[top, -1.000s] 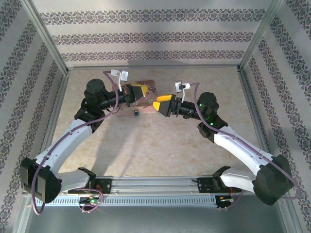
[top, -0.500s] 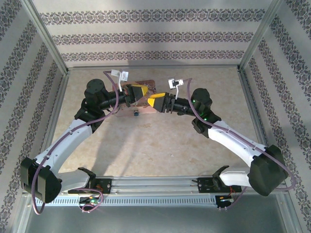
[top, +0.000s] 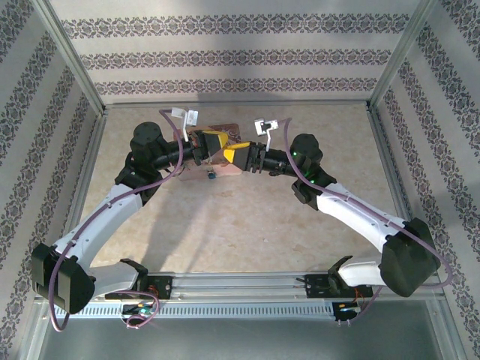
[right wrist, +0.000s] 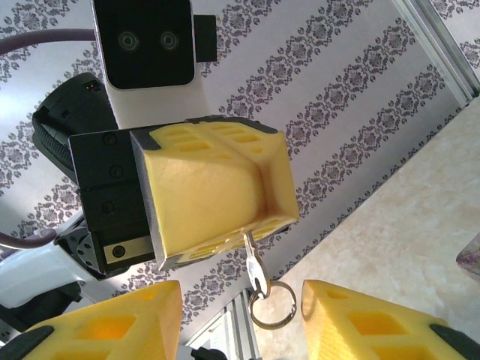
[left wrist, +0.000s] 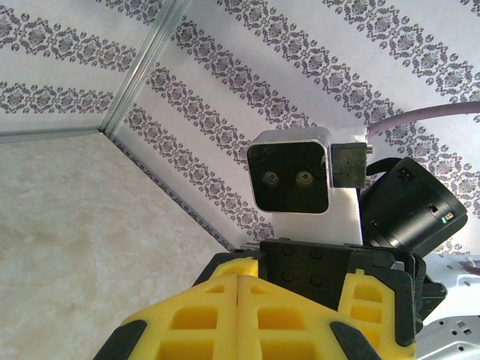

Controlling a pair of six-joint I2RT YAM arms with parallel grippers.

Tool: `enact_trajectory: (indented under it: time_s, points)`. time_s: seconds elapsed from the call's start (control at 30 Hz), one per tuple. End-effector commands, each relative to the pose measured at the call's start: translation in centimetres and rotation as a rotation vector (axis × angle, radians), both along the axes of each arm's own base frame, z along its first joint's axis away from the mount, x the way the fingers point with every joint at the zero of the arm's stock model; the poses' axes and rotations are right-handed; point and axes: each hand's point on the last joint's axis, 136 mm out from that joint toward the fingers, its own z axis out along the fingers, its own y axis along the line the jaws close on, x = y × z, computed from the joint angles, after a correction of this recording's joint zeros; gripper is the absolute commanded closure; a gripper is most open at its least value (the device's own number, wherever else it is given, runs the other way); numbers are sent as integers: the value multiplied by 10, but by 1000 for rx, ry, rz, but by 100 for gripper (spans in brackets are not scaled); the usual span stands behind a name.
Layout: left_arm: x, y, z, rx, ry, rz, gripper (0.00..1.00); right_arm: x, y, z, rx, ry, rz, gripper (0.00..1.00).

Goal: Unlock a padlock with a key

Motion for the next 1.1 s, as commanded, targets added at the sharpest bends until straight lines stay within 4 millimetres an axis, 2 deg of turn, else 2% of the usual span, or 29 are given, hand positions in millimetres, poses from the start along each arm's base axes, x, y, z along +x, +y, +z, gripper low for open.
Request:
enact_trajectory:
  time_s: [0.0,0.53,0.87,1.07]
  points:
    - [-3,0,7,-18,-45,-14,100,-7,5,21,39,-54,36,56]
    - [-2,1,4,-7,-48,-6,100,-3,8,16,36,-33,39,71]
    - [-2,1,3,-5,-46,-6,100,-3,6,19,39,-37,30,77]
    - [-2,0,1,-3,-42,-8,100,-2,8,20,42,-36,36,76]
